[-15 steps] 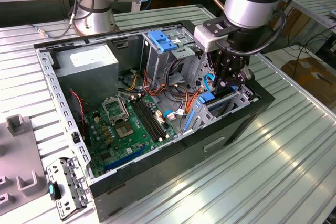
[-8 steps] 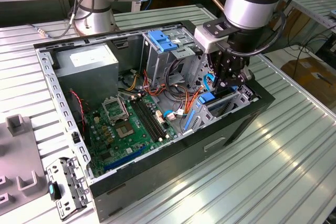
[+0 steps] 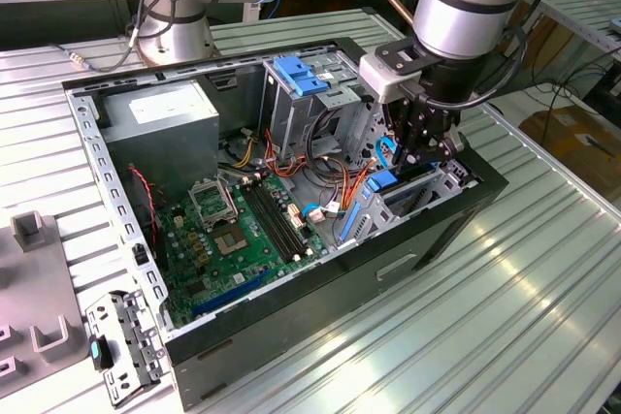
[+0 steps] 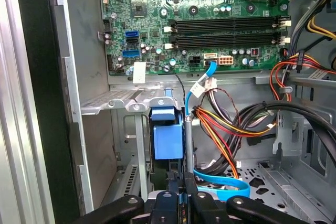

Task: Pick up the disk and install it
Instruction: 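Insert the second disk wire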

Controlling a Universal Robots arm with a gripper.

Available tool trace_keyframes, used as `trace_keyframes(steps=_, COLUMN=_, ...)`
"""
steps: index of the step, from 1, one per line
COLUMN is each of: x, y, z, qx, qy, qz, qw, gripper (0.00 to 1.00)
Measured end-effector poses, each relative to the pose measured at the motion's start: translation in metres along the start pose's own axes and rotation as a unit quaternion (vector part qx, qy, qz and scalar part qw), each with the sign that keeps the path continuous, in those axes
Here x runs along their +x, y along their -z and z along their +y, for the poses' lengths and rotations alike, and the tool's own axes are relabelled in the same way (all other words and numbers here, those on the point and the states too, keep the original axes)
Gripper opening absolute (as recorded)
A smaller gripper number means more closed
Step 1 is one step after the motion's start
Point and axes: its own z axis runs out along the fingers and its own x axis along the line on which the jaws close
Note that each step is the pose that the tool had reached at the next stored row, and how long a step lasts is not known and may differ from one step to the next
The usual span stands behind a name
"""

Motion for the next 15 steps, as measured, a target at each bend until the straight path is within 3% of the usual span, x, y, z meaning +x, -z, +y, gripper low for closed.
trace_keyframes(steps=9, x=0.0, y=-0.0002, z=0.0, qx=0.0, qy=0.0, qz=-0.0003, qw=1.0, gripper=0.17)
trace_keyframes(steps=10, x=0.0, y=0.0, z=0.0, qx=0.0, qy=0.0, qz=-0.0003, qw=1.0, gripper=0.24)
trace_keyframes(steps=11, x=0.0, y=0.0005, z=-0.0001, qx=0.0, qy=0.0, qz=-0.0001, qw=1.0, gripper=0.24)
trace_keyframes(steps=15, x=0.0002, y=0.009, z=-0.0014, qx=0.0, qy=0.0, qz=-0.0002, qw=1.0, gripper=0.24)
